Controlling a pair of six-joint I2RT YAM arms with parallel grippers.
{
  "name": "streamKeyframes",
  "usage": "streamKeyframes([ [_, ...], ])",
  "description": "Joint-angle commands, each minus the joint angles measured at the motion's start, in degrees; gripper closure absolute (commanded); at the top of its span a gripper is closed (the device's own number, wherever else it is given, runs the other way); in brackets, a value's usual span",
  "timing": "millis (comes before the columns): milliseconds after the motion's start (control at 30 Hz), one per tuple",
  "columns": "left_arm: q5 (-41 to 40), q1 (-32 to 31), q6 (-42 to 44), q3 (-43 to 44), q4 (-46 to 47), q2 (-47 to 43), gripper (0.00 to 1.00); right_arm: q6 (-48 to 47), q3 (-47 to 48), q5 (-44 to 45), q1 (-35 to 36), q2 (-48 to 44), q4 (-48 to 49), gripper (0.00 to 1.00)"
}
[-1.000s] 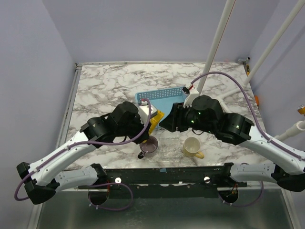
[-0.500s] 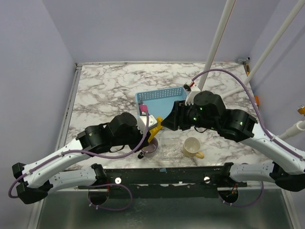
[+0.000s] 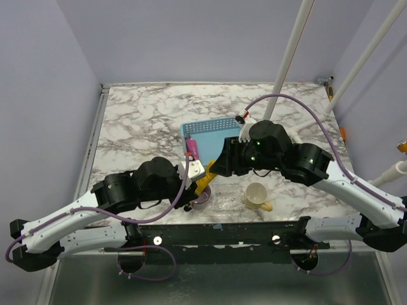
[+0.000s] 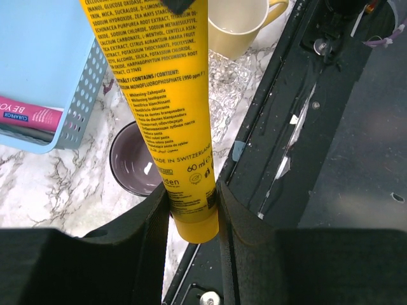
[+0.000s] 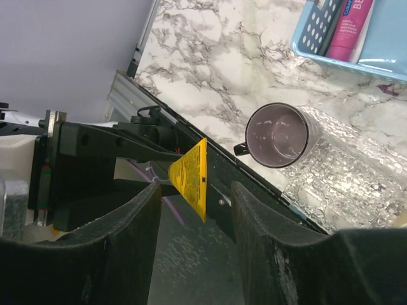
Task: Prepare toiletry sets of a toothbrush and toothpaste on the tray
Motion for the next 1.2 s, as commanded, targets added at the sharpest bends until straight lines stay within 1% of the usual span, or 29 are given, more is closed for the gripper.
streamKeyframes([
  [0, -0.7, -1.0, 1.0, -0.6, 2.6, -0.9, 1.00, 0.8, 0.2, -3.6, -0.5, 1.7, 0.8, 0.49],
  [67, -0.7, -1.3, 1.1, -0.7, 2.7, -1.0, 1.00, 0.8, 0.0, -4.5, -0.6, 2.1, 1.3, 0.50],
  [300, -1.2, -2.0, 1.1, -0.9, 2.8, -1.5, 1.00, 1.2, 0.2, -6.8, -1.3, 3.8, 2.2, 0.63],
  [500, -2.2, -2.2, 1.1, -1.2, 3.1, -2.0, 1.00, 1.5, -0.7, -8.4, -1.5, 4.1, 2.7, 0.70],
  [600, -2.6, -2.2, 1.1, -1.3, 3.2, -2.1, 1.00, 1.5, -1.3, -9.2, -1.7, 4.4, 3.1, 0.76],
  [667, -2.8, -2.2, 1.1, -1.4, 3.3, -2.2, 1.00, 1.6, -1.5, -9.6, -1.7, 4.5, 3.4, 0.83],
  [767, -3.2, -2.2, 1.0, -1.5, 3.6, -2.3, 1.00, 1.5, -1.6, -10.5, -1.8, 4.6, 3.9, 1.00],
  [800, -3.1, -2.2, 1.0, -1.5, 3.7, -2.4, 1.00, 1.5, -1.7, -10.9, -1.8, 4.5, 4.2, 1.00],
  [867, -5.0, -2.3, 0.7, -1.8, 4.1, -2.7, 0.96, 1.5, -2.2, -11.3, -1.8, 4.5, 4.8, 1.00],
  [900, -5.1, -2.3, 0.8, -2.0, 4.5, -2.9, 0.92, 1.6, -2.3, -11.3, -1.8, 4.4, 5.0, 1.00],
  [933, -5.1, -2.2, 0.8, -2.2, 4.7, -3.2, 0.83, 1.6, -2.6, -11.3, -1.8, 4.2, 5.3, 1.00],
  [967, -5.0, -2.2, 0.7, -2.3, 4.9, -3.3, 0.79, 1.8, -3.0, -11.5, -1.8, 4.2, 5.7, 1.00],
  [1033, -4.8, -2.2, 0.8, -2.7, 5.3, -3.6, 0.73, 1.9, -3.5, -11.6, -1.8, 3.9, 6.4, 1.00],
  [1067, -4.8, -2.2, 0.7, -2.8, 5.5, -3.7, 0.68, 1.9, -3.8, -11.6, -1.8, 3.8, 6.6, 1.00],
  [1167, -4.7, -2.2, 0.7, -3.1, 6.0, -3.6, 0.60, 1.6, -4.2, -11.4, -1.9, 3.3, 6.7, 1.00],
])
